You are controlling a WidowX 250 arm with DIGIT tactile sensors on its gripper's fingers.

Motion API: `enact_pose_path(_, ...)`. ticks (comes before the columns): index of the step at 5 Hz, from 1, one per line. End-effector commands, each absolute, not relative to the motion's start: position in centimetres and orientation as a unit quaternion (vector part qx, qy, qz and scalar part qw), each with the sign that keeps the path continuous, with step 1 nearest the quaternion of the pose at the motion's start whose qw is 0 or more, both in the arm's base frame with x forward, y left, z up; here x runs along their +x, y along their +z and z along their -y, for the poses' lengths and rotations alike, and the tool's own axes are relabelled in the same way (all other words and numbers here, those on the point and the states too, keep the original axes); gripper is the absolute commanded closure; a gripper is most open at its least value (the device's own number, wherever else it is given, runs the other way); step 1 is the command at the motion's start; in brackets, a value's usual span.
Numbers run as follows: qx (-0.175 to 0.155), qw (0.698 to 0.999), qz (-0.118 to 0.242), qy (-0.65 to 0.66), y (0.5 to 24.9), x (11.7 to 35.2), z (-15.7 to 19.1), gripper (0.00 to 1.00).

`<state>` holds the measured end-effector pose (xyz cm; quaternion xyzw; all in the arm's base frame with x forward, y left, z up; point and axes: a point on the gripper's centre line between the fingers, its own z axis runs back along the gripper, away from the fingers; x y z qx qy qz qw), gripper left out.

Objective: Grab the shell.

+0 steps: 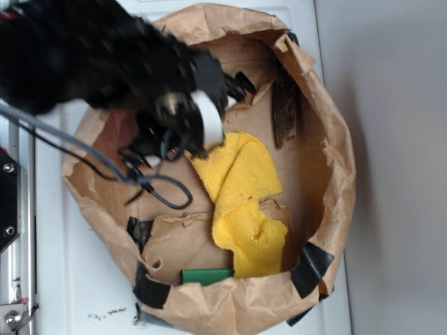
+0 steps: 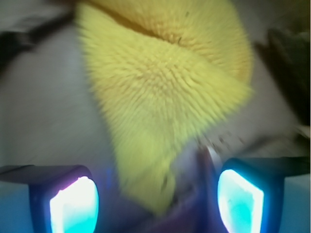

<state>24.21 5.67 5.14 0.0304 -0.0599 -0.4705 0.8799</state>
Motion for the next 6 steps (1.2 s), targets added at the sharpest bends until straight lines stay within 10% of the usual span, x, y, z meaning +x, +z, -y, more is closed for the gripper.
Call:
enact_pose_path(1, 0.028, 0.88, 0.077, -0.467, 7.0, 23.9, -7.9, 0.0)
enact_pose_path(5, 0.072, 0.898, 0.054, -0.431, 4.1, 26.9, -8.9, 0.0)
enact_pose_path(6, 0.082, 0.902, 0.069, -0.419, 4.1, 26.7, -8.8, 1.0)
